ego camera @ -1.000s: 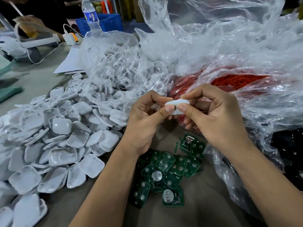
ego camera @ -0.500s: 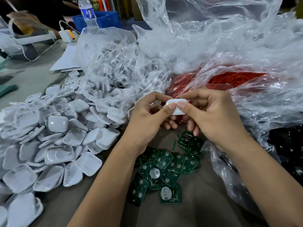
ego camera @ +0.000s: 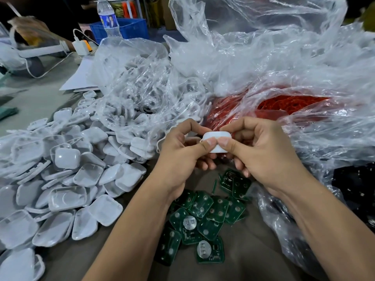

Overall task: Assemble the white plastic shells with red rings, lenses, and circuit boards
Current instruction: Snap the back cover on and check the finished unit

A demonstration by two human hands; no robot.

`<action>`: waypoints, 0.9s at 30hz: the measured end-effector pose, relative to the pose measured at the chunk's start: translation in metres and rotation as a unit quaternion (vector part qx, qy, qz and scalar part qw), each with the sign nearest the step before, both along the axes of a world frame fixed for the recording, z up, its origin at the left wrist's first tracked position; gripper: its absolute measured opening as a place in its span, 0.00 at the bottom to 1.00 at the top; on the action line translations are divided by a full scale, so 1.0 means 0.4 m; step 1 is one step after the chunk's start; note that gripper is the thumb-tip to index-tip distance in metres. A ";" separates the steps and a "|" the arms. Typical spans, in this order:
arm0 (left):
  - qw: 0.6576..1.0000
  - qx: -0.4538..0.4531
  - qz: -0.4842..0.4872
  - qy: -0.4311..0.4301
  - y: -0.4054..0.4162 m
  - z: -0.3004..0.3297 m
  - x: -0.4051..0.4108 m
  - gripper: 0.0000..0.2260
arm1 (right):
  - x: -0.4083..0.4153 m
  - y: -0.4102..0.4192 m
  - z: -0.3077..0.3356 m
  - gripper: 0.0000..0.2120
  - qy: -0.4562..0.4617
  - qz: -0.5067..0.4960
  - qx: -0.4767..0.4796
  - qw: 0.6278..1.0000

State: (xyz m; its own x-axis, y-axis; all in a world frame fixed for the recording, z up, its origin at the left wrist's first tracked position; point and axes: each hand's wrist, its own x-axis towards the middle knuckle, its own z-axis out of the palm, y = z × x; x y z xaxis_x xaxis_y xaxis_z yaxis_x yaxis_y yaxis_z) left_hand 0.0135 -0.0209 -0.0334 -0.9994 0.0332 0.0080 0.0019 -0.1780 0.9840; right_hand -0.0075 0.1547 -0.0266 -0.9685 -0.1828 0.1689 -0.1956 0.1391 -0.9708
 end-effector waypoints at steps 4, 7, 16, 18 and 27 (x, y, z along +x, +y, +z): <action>0.999 -0.032 0.016 0.037 0.006 0.000 -0.001 0.05 | 0.007 -0.004 0.004 0.06 0.042 -0.004 0.028 0.999; 0.997 -0.050 0.016 0.054 0.000 0.002 -0.005 0.05 | 0.012 -0.007 0.006 0.07 0.074 -0.006 0.044 0.996; 0.997 0.029 0.036 -0.054 -0.015 0.008 -0.011 0.06 | 0.028 -0.024 0.010 0.09 0.196 0.015 0.193 0.961; 0.994 0.083 0.030 -0.061 -0.008 0.016 -0.008 0.09 | 0.027 -0.024 0.006 0.08 0.182 -0.001 0.188 0.965; 0.996 0.085 0.015 -0.019 0.007 0.016 -0.002 0.05 | 0.017 -0.030 0.013 0.18 -0.080 0.032 -0.106 0.991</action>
State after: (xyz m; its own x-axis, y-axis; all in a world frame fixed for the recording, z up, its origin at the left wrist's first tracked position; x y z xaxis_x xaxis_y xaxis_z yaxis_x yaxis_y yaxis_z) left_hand 0.0126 -0.0181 -0.0268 -0.9996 0.0039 -0.0273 -0.0270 -0.3415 0.9395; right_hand -0.0006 0.1429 -0.0215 -0.9735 -0.2220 0.0546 -0.0378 -0.0790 -0.9962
